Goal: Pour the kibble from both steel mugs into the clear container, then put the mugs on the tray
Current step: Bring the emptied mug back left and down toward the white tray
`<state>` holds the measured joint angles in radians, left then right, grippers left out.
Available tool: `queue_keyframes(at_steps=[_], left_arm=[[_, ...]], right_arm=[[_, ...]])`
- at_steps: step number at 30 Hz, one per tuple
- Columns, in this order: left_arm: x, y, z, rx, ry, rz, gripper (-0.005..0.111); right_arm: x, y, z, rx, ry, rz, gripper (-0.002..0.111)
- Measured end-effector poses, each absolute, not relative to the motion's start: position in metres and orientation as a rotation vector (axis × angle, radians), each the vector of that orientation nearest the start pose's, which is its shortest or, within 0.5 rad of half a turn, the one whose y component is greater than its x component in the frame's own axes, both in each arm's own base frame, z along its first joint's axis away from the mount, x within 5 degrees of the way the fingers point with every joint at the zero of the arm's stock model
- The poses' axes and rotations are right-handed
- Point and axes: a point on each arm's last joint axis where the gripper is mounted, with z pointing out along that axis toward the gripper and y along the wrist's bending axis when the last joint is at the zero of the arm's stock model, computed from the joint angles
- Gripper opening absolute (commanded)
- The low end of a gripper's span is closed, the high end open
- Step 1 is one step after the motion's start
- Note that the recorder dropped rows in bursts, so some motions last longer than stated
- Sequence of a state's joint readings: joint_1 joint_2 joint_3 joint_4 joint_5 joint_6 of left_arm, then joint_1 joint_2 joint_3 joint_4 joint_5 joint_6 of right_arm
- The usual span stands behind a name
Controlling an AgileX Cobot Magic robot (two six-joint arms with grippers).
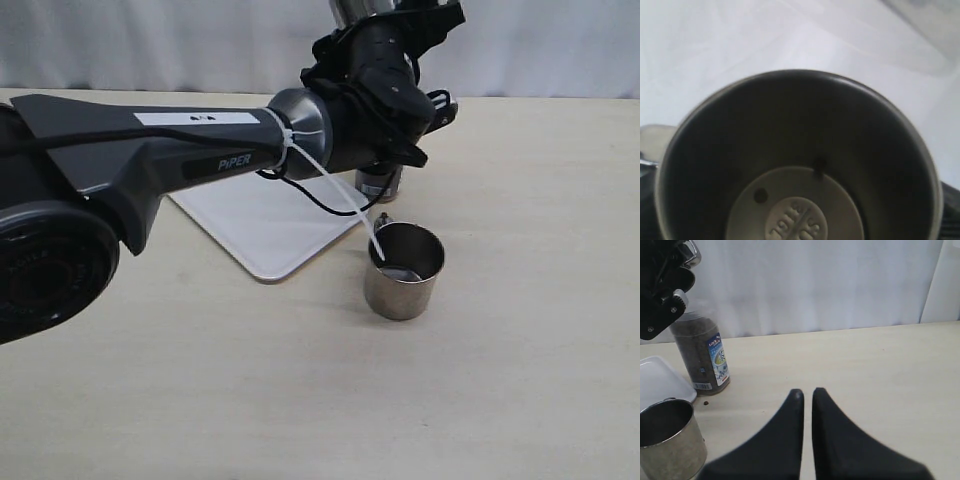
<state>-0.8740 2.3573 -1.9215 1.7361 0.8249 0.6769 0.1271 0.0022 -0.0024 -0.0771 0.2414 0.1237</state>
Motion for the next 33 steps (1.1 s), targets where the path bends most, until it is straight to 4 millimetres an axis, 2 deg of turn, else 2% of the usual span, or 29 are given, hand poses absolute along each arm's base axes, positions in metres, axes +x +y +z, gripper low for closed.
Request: queue_keyframes(at_steps=[7,12,17,21,26,33], left_arm=[[0.389,-0.366,0.221,-2.574,-0.688,-2.305,0.0],[0.387,-0.358,0.231,-2.496,-1.038,-2.376,0.0],[0.383,-0.343,0.258,-2.543,-1.474,-2.21,0.0],[0.382,-0.325,0.279,-2.657,-1.863,-1.858,0.0],[0.387,-0.291,0.29,-2.782,-2.12,-1.231,0.0],[0.408,-0.235,0.271,-2.806,-2.366,-0.305,0.0]], right_arm=[[0.055,0.005,0.192,-0.054,1.725,0.114,0.005],[0.055,0.005,0.192,-0.054,1.725,0.114,0.005],[0.055,0.005,0.192,-0.054,1.725,0.114,0.005],[0.055,0.005,0.192,-0.054,1.725,0.114,0.005],[0.055,0.005,0.192,-0.054,1.725,0.114,0.005],[0.055,0.005,0.192,-0.054,1.725,0.114,0.005]])
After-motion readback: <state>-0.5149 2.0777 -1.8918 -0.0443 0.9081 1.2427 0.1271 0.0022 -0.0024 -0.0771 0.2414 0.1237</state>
